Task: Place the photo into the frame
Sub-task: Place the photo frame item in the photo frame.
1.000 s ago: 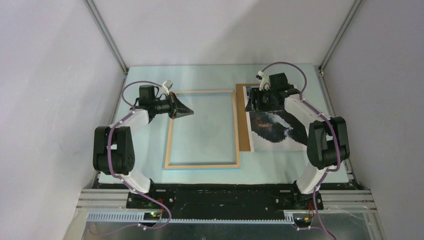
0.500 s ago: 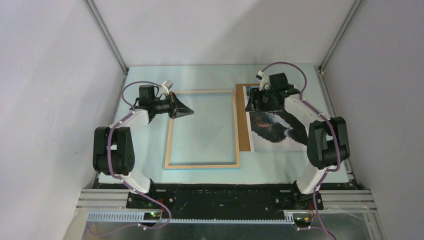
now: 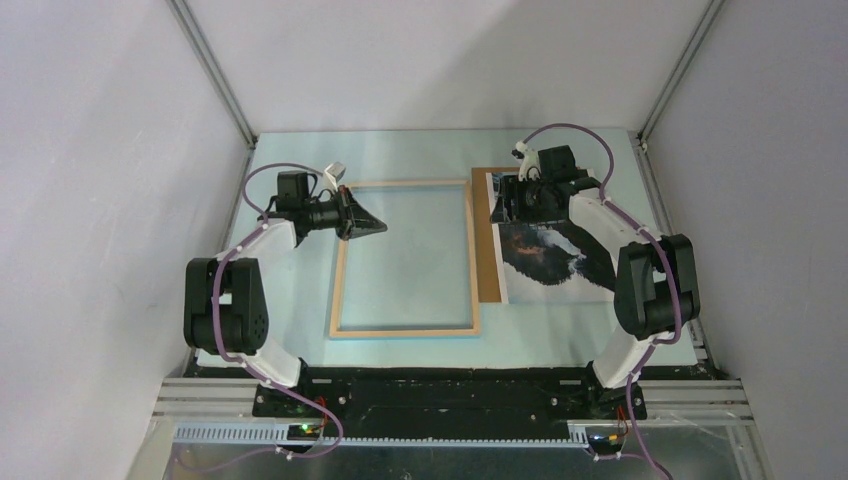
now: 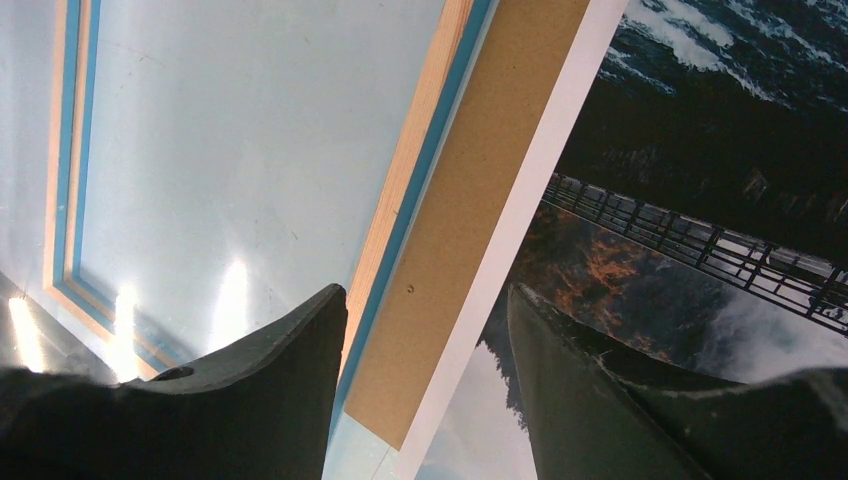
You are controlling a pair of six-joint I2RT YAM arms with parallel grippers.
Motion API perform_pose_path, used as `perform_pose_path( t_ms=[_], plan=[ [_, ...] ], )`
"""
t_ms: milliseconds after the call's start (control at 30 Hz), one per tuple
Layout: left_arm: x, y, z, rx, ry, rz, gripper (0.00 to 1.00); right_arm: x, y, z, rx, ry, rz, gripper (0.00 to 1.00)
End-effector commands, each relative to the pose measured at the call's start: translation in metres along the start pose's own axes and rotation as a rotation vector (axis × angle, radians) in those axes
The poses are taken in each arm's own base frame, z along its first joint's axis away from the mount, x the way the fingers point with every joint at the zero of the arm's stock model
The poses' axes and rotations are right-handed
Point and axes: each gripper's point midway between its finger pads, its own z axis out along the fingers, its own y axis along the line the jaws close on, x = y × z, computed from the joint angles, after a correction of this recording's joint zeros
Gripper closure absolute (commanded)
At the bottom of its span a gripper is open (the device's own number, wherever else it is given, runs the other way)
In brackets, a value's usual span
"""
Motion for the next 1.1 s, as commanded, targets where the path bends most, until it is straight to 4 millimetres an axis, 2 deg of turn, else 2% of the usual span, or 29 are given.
perform_pose_path(
  t_ms=[0, 167, 1067],
  plan=[
    [-0.002, -0.015, -0.004, 0.036, 0.004, 0.069, 1.0, -0.012, 0.007, -0.011, 0.0, -0.048, -0.034, 0.36],
    [0.0, -0.011, -0.003, 0.035, 0.01, 0.059, 1.0, -0.01, 0.007, -0.01, -0.001, -0.05, -0.035, 0.36],
    [0.003, -0.025, -0.004, 0.084, -0.02, 0.008, 1.0, -0.009, 0.002, -0.008, 0.018, -0.047, -0.034, 0.36]
  ],
)
